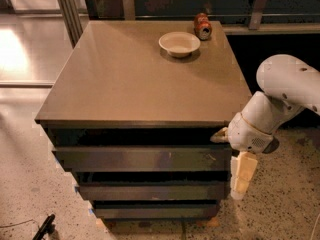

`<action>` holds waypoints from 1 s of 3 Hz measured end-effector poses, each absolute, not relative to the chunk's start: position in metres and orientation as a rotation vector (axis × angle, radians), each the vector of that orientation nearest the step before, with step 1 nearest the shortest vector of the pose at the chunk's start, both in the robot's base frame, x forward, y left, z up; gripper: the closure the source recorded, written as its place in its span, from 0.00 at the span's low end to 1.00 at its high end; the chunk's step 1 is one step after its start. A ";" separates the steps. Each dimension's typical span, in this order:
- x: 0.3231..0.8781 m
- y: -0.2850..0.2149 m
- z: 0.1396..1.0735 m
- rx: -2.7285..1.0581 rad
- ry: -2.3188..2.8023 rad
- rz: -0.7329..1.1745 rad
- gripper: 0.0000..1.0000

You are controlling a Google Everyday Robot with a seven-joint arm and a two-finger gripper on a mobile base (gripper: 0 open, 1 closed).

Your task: Open top drawer

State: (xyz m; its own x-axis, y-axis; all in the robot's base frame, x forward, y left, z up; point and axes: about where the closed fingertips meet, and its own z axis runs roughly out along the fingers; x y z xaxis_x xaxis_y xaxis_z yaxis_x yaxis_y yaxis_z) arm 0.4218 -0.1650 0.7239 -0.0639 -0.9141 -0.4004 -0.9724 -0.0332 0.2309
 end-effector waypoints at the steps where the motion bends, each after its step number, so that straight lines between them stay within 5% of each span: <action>1: 0.423 -0.165 0.722 -2.050 2.085 0.701 0.00; 3: 0.437 -0.152 0.705 -2.048 2.043 0.739 0.00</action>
Offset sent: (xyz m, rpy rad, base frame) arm 0.0123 -0.0012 -0.0108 0.0700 0.0012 -0.0183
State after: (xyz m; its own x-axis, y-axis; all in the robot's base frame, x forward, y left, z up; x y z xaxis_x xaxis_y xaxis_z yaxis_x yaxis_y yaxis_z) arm 0.4375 -0.1522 0.7045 -0.0525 -0.8944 -0.4441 -0.9716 -0.0570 0.2296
